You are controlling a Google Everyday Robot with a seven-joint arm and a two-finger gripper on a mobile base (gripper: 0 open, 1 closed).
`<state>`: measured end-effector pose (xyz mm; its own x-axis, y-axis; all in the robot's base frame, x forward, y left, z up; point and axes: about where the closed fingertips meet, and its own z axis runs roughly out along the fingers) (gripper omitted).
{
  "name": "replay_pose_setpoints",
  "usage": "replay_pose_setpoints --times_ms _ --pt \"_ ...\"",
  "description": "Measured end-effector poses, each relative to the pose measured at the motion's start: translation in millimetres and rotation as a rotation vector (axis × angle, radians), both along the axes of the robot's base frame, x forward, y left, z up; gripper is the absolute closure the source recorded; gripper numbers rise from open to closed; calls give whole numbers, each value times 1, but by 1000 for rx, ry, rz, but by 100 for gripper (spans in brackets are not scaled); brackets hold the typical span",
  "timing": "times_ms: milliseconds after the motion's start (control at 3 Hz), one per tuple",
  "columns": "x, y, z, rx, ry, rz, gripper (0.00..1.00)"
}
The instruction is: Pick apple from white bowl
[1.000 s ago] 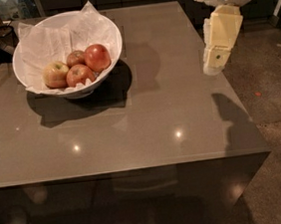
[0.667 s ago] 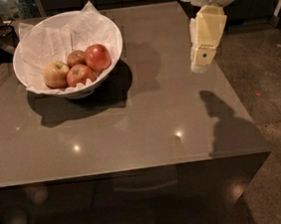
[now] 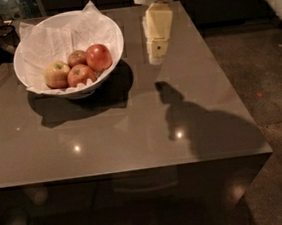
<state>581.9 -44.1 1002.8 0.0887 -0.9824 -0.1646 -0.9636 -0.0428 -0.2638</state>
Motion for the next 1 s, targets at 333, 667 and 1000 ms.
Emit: replay_pose_setpoints --times_ms 333,667,1000 --pt "7 11 3 22 -30 9 0" --pt "17 22 2 61 -40 20 0" --pt "36 48 -3 72 -22 74 0"
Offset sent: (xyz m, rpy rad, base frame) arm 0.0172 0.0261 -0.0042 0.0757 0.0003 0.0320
